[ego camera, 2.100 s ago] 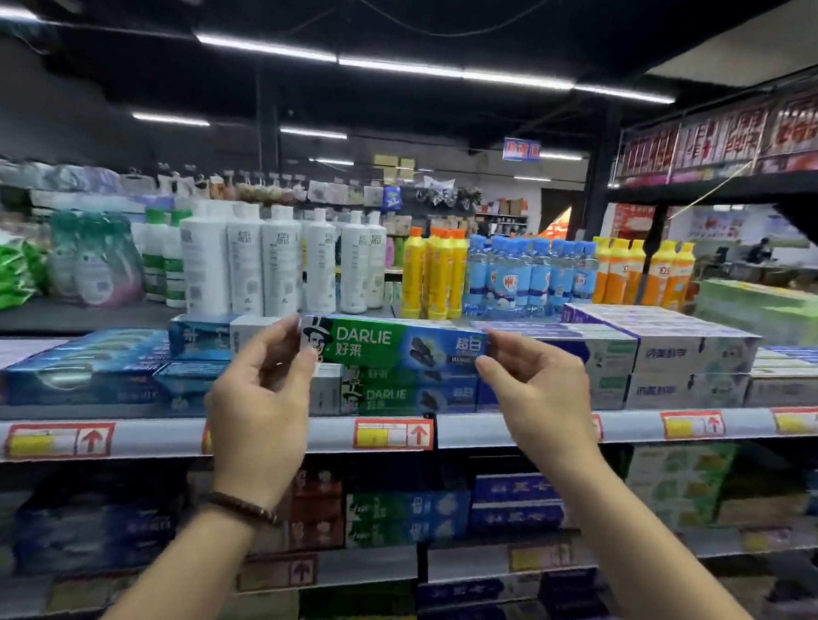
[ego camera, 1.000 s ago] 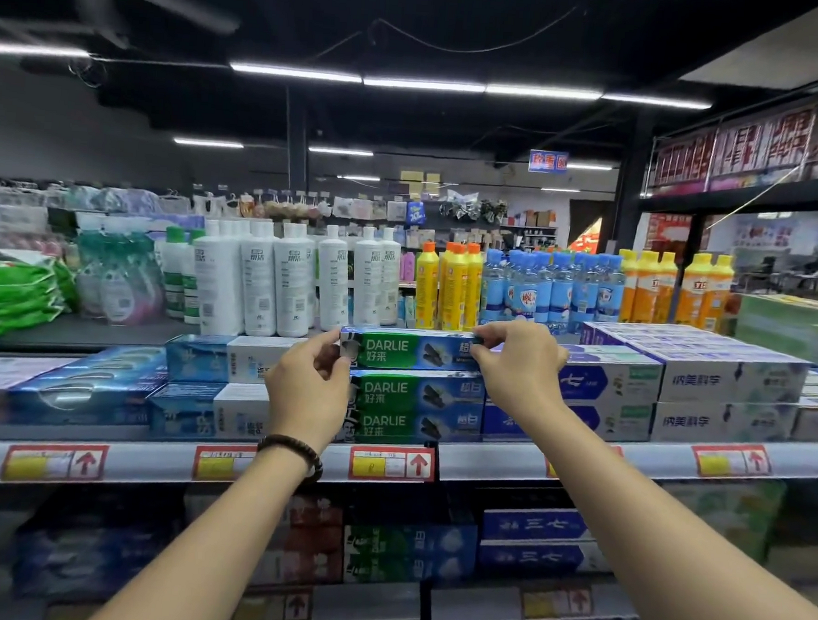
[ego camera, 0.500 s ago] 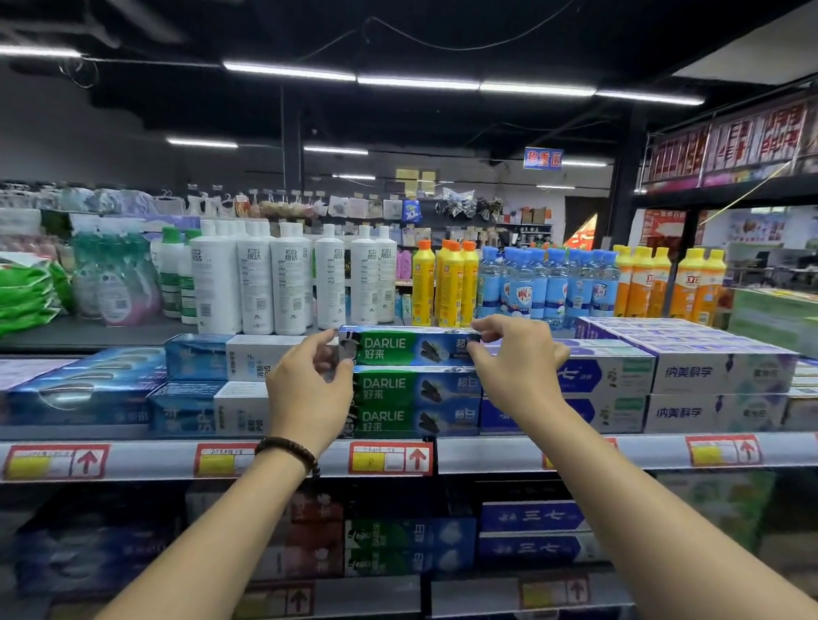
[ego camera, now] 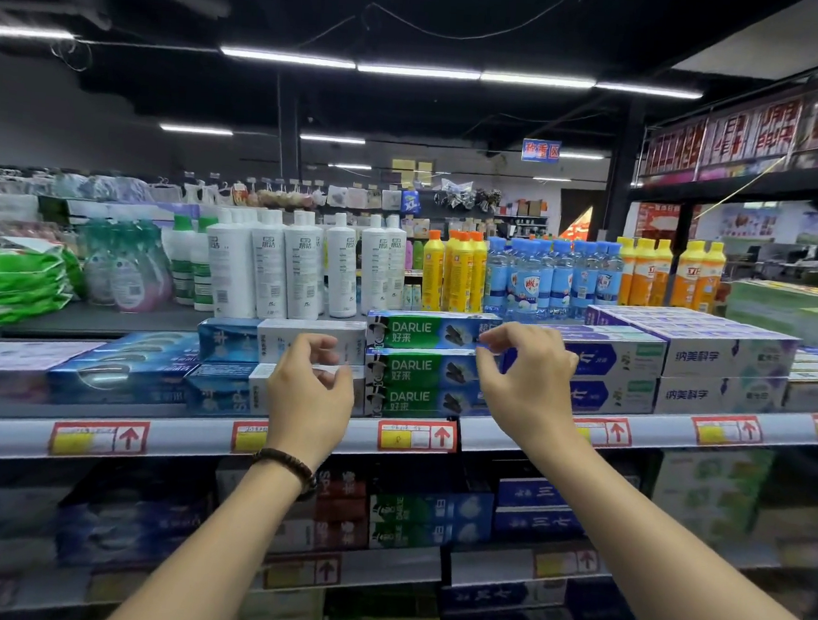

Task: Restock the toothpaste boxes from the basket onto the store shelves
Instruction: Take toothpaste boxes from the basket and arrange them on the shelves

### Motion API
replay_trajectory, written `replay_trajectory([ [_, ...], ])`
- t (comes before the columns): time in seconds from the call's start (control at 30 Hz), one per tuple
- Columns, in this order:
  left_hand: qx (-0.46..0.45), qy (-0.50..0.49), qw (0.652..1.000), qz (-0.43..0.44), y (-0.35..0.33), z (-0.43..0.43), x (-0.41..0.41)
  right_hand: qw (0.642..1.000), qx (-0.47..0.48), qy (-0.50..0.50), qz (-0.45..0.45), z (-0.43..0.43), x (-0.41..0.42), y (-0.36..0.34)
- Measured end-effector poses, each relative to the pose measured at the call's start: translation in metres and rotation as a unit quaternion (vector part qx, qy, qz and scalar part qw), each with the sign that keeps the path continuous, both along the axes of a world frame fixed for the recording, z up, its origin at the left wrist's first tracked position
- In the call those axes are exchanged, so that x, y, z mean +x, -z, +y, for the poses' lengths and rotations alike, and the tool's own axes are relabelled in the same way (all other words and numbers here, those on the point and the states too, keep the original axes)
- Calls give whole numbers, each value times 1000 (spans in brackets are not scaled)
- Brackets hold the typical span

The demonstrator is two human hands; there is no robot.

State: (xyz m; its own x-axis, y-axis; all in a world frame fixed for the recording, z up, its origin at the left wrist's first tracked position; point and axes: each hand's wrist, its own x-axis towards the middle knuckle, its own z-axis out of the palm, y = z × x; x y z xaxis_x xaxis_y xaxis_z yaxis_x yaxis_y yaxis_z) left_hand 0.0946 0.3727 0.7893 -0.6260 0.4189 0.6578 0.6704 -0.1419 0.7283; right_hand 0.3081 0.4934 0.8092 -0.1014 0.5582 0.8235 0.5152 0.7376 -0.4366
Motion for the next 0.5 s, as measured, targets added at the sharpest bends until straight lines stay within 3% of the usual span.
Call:
replay_trajectory([
  [0.5,-15,98,995,-10,46,-70,-6,993,-115,-23,-20,-82,-10,39],
])
